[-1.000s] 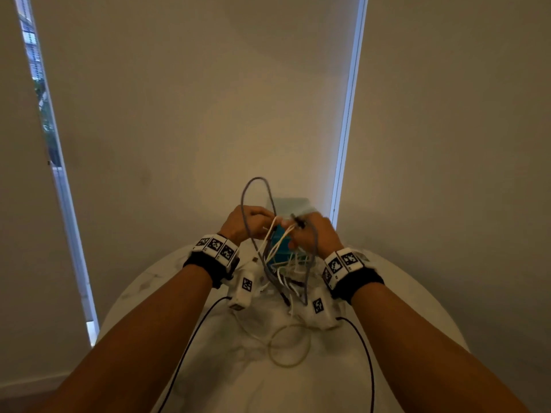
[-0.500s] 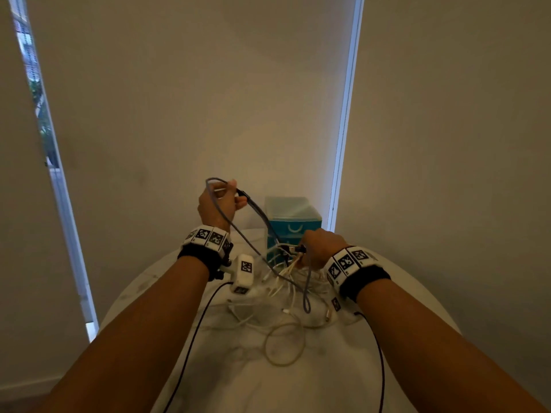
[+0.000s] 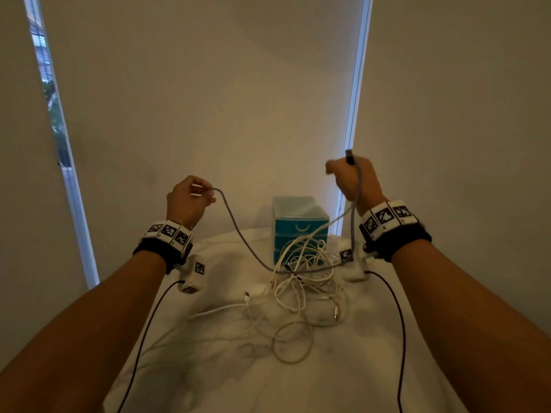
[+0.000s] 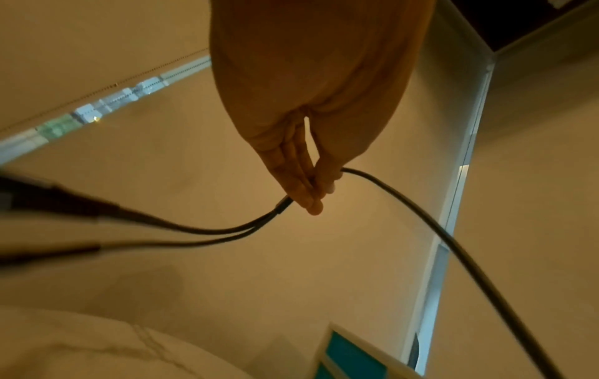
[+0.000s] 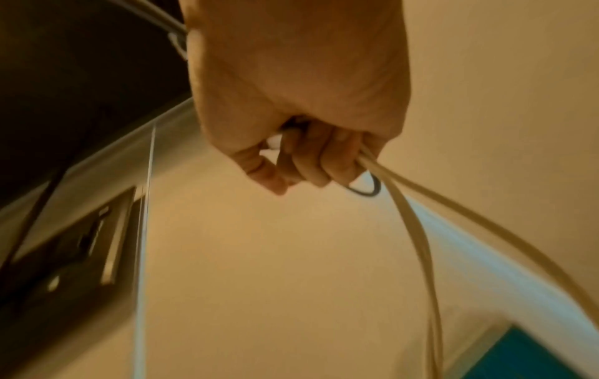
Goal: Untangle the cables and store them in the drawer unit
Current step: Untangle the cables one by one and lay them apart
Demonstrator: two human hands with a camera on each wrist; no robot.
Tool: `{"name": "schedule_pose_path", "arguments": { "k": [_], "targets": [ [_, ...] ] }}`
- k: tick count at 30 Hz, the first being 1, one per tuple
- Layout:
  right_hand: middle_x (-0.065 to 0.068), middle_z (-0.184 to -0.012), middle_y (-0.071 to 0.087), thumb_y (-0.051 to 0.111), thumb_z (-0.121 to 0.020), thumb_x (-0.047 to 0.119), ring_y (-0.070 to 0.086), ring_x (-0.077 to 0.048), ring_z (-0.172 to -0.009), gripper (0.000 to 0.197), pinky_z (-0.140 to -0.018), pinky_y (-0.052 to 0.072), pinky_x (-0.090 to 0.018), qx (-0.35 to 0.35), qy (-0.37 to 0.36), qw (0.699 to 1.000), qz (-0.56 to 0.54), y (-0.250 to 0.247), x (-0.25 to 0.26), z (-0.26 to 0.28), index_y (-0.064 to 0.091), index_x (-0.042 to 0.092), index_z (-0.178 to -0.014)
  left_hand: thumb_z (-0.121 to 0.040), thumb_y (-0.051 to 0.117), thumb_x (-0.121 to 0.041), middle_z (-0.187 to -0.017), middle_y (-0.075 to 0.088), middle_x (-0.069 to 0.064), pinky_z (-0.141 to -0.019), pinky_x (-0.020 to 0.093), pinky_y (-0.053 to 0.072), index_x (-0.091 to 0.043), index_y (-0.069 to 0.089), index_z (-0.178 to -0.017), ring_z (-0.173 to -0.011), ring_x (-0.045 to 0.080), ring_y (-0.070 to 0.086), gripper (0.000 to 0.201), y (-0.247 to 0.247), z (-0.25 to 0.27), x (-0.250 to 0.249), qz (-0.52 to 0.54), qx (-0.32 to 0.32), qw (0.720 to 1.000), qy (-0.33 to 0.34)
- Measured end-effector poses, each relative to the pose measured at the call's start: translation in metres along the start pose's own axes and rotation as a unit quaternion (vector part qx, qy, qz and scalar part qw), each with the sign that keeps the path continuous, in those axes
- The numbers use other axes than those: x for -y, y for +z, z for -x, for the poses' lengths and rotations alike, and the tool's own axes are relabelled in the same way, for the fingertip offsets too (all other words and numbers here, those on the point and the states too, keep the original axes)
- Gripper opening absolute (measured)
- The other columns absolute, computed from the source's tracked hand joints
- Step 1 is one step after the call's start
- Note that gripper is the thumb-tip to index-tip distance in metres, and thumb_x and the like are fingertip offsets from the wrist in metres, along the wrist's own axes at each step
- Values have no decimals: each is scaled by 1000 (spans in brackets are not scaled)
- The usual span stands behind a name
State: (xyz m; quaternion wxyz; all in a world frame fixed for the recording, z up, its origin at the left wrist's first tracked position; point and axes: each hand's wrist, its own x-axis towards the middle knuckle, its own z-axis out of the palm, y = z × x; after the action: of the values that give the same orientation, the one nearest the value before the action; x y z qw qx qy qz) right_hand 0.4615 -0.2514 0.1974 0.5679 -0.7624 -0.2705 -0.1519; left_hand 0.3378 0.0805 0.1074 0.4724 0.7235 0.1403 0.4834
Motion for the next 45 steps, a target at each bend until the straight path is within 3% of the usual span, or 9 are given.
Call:
{"name": "schedule_pose_path", "arguments": {
  "k": [4,9,14,18,23,30,33,38,45],
  "targets": [
    [5,-87,70,77,-83,18,65,-10,-82,11,-82,53,-33,-92,-47,989,-106,9,23,-1,73,11,-91,-100,61,1,-126,71,17,-94,41,58,-14,65,-126,-111,34,72,31,-39,-18,8,-188,9,982,11],
    [7,-111,70,83,-91,22,67,-10,-100,37,-83,49,-24,170,-131,963,164,34,31,13,62,17,-121,-105,56,-13,-137,63,21,-105,44,49,-2,62,-129,-121,38,62,27,-93,-24,14,-577,155,791,-134],
    [-16,-125,64,77,-92,17,62,-30,-100,52,-81,54,-40,293,-130,863,389,62,28,30,49,11,-135,-103,60,-32,-128,74,2,-100,40,54,-16,56,-146,-123,28,67,46,-46,5,-50,-209,284,932,-85],
    [-16,-123,63,72,-95,19,64,-35,-105,52,-79,50,-41,268,-138,837,456,68,28,37,45,8,-138,-103,41,-68,-107,81,-4,-93,31,60,-21,70,-125,-105,11,75,60,15,61,-109,-139,445,884,-26],
    [-13,-124,65,78,-92,26,65,-33,-107,59,-84,55,-41,273,-145,820,482,59,19,36,46,11,-139,-102,68,-43,-85,79,-4,-75,25,59,-19,79,-106,-78,9,73,27,21,44,-99,-207,476,853,56],
    [16,-75,55,74,-88,68,49,2,-57,56,-59,41,-19,176,-62,978,-96,57,19,39,68,26,-124,-102,66,-19,-137,69,-3,-109,38,50,-25,57,-147,-124,18,64,46,10,11,-65,-345,345,870,65],
    [9,-57,35,50,-86,89,26,-10,-48,77,-46,26,-25,149,54,948,-277,58,29,35,68,17,-103,-99,60,-11,-145,65,4,-111,28,48,-17,51,-153,-135,19,59,54,34,36,-89,-76,402,912,16],
    [6,-50,25,35,-79,100,14,-11,-44,85,-42,13,-24,154,157,849,-481,55,35,31,59,19,-68,-112,45,-37,-117,72,22,-92,26,59,4,63,-132,-102,27,71,49,76,80,-118,65,507,855,-89],
    [2,-56,37,42,-102,18,27,-13,-38,15,-36,23,-23,100,199,797,-561,50,9,24,51,13,-91,-112,38,-52,-76,36,-3,-54,21,31,-20,55,-103,-60,9,29,37,80,85,-104,28,522,850,-68]
  ]
}}
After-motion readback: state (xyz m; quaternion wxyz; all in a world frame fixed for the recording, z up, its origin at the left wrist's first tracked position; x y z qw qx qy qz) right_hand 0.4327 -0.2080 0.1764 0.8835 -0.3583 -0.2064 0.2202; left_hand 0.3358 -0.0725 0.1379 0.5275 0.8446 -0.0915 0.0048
